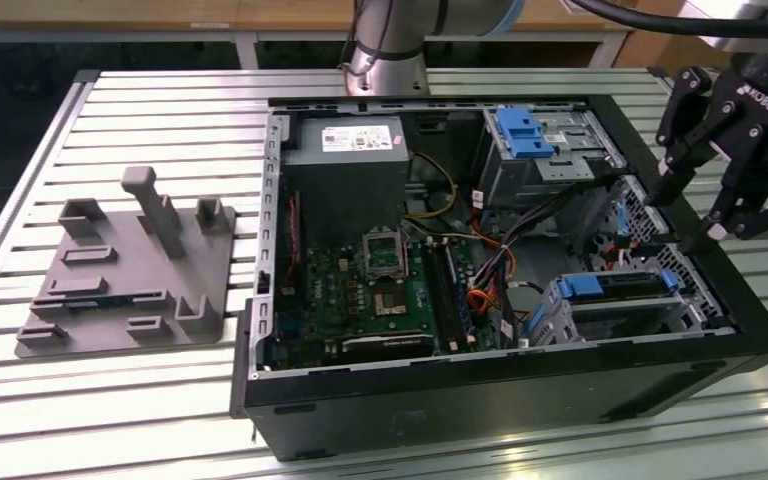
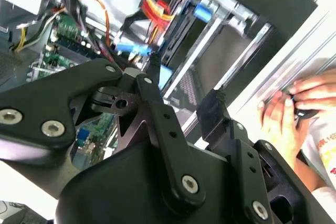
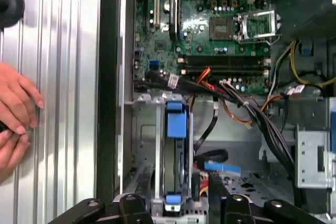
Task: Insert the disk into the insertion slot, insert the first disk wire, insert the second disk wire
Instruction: 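Insert the first disk wire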
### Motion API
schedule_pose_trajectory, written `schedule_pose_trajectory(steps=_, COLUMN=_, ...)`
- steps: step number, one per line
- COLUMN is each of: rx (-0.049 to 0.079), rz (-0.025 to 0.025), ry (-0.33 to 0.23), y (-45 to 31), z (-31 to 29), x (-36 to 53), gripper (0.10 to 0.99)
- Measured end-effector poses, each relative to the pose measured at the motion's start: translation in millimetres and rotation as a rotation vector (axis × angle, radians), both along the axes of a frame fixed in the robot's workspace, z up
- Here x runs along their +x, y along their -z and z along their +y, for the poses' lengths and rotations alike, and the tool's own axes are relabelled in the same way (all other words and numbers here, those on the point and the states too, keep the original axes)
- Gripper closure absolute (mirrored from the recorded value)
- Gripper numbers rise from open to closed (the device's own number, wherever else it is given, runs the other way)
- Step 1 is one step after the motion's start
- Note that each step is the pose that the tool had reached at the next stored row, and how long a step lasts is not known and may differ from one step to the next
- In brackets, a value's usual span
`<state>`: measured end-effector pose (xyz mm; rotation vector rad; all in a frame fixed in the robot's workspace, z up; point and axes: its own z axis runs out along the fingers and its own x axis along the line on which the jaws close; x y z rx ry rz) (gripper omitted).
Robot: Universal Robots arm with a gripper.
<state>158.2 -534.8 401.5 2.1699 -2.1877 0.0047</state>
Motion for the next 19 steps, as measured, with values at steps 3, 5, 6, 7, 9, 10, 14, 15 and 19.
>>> schedule_pose_trajectory(steps=3, rx=0.0, rz=0.0014, ry=0.0, y=2.0, z=0.5, x=13.0, gripper=0.529)
schedule_pose_trajectory(steps=5, rx=-0.001, rz=0.002, ry=0.0, y=3.9, z=1.6, x=19.1, gripper=0.529)
schedule_pose_trajectory(steps=6, rx=-0.002, rz=0.002, ry=0.0, y=4.9, z=2.5, x=19.9, gripper=0.529)
schedule_pose_trajectory(steps=7, rx=-0.004, rz=0.0021, ry=0.001, y=6.0, z=3.7, x=19.9, gripper=0.529)
schedule_pose_trajectory(steps=9, rx=-0.009, rz=0.0021, ry=0.004, y=8.5, z=6.3, x=19.9, gripper=0.545)
schedule_pose_trajectory(steps=10, rx=-0.011, rz=0.0021, ry=0.005, y=9.8, z=7.7, x=19.9, gripper=0.608)
schedule_pose_trajectory(steps=14, rx=-0.017, rz=0.0021, ry=0.009, y=15.5, z=11.6, x=19.9, gripper=0.737)
schedule_pose_trajectory(steps=15, rx=-0.017, rz=0.0021, ry=0.009, y=16.9, z=12.1, x=19.9, gripper=0.737)
schedule_pose_trajectory(steps=19, rx=-0.017, rz=0.0021, ry=0.01, y=22.0, z=12.8, x=19.7, gripper=0.737)
